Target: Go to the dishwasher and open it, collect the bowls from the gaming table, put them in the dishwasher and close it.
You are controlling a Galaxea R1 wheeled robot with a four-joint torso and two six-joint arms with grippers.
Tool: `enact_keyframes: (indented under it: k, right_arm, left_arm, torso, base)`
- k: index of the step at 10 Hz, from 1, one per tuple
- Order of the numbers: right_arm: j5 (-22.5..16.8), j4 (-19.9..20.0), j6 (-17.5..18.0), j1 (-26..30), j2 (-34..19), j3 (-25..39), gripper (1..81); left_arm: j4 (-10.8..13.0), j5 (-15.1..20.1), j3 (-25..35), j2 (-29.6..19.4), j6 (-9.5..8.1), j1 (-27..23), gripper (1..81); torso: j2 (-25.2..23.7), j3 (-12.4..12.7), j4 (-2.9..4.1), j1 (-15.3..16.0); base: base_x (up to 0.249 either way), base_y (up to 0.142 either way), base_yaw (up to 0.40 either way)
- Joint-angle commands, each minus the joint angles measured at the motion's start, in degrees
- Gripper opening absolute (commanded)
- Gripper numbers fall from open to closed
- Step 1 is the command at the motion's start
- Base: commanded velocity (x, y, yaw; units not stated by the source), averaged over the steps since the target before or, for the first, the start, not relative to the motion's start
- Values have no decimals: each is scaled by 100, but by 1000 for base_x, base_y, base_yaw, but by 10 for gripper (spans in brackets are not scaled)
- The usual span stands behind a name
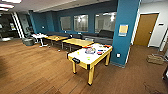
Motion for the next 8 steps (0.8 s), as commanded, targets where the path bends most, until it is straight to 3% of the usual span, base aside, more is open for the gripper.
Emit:
enact_keyframes:
  k: [1, 4, 8]
  right_arm:
    - [-272, -37, -12, 285, 8, -41, 811]
    - [-272, 7, -3, 293, 25, -50, 811]
    - [-272, -20, -3, 285, 35, -50, 811]
  left_arm:
    - [57, 282, 29, -72, 10, -257, 811]
    - [57, 282, 21, -63, 2, -257, 811]
    - [57, 282, 12, -55, 2, -257, 811]
  torso:
    - [0, 0, 0, 0]
    - [0, 0, 0, 0]
    - [-9, 5, 0, -1]
  base:
    - [0, 0, 0]
    - [0, 0, 0]
    - [108, 0, 0]
